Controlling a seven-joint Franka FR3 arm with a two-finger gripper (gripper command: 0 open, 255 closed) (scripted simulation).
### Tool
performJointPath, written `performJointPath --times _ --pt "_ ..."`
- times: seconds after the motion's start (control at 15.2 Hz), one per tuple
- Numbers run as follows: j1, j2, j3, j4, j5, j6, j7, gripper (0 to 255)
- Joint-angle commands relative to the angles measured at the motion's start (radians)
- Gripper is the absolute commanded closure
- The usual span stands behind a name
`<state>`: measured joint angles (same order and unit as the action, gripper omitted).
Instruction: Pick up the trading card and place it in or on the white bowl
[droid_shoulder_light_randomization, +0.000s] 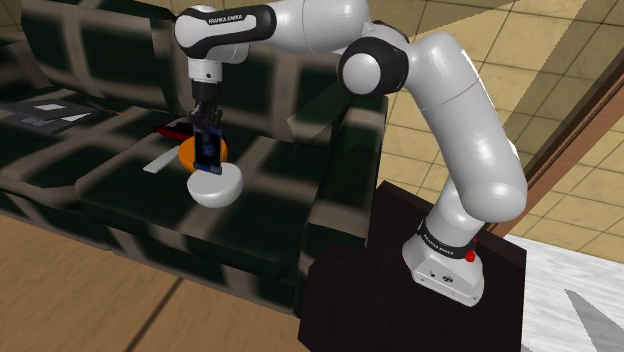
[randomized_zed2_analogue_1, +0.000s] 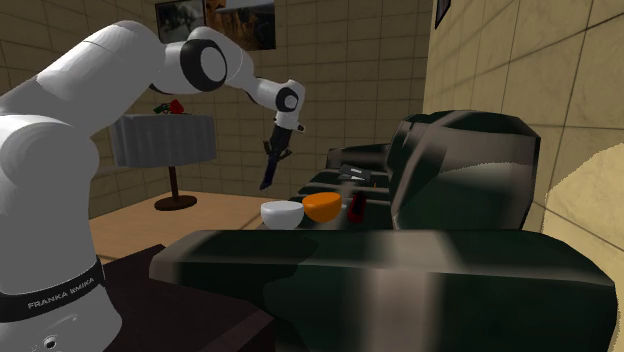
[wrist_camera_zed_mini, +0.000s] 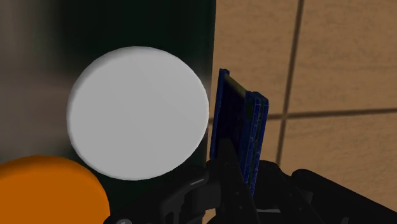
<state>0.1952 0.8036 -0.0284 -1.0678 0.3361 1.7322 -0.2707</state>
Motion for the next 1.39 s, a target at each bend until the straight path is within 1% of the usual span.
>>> performJointPath --times 0.0,0.46,0.99,1.06,1.32 --pt "0.002 0.003 0.000 -0.022 0.002 0.024 -0.007 255" --pt "0.004 0.033 0.002 -0.066 0.007 0.095 -0.028 255" --pt "0.004 0.033 0.002 -0.066 0.007 0.095 -0.028 255" --pt "0.004 0.033 0.002 -0.066 0.007 0.095 -0.028 0" --pt "0.004 0.033 0.002 -0.066 0.007 0.095 -0.028 0"
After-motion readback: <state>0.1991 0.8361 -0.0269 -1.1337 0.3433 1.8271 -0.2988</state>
